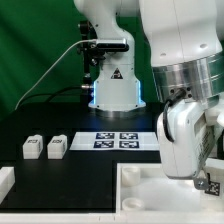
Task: Assemble one leg
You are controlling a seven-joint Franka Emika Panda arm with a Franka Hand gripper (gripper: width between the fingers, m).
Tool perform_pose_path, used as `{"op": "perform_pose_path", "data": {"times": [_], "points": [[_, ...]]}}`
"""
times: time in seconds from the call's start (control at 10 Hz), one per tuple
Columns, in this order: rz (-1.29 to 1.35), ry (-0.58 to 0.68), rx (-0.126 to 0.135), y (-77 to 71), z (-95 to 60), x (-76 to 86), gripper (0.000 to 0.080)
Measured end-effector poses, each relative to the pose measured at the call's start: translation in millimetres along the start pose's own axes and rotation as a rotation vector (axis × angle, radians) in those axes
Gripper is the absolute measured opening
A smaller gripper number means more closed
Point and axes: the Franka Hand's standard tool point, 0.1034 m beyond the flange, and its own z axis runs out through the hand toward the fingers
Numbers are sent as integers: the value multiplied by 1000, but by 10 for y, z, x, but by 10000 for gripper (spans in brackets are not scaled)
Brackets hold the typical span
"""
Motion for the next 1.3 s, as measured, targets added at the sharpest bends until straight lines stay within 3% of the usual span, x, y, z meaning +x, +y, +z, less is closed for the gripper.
{"op": "perform_pose_path", "data": {"times": [0.1,0.2,0.3,0.7,0.9,1.0,1.2,1.3], "points": [[-84,6,-4,32,22,-4,538],[-171,12,-19,110,66,-19,616],[-364,23,-43,144,69,-29,643],[-862,38,-48,112,57,-30,649],[-1216,100,-84,106,49,-89,649],[-1449,104,-68,59,36,-113,649],[-1493,111,-62,79,60,-118,649],[-1484,110,-61,76,60,-114,545]]}}
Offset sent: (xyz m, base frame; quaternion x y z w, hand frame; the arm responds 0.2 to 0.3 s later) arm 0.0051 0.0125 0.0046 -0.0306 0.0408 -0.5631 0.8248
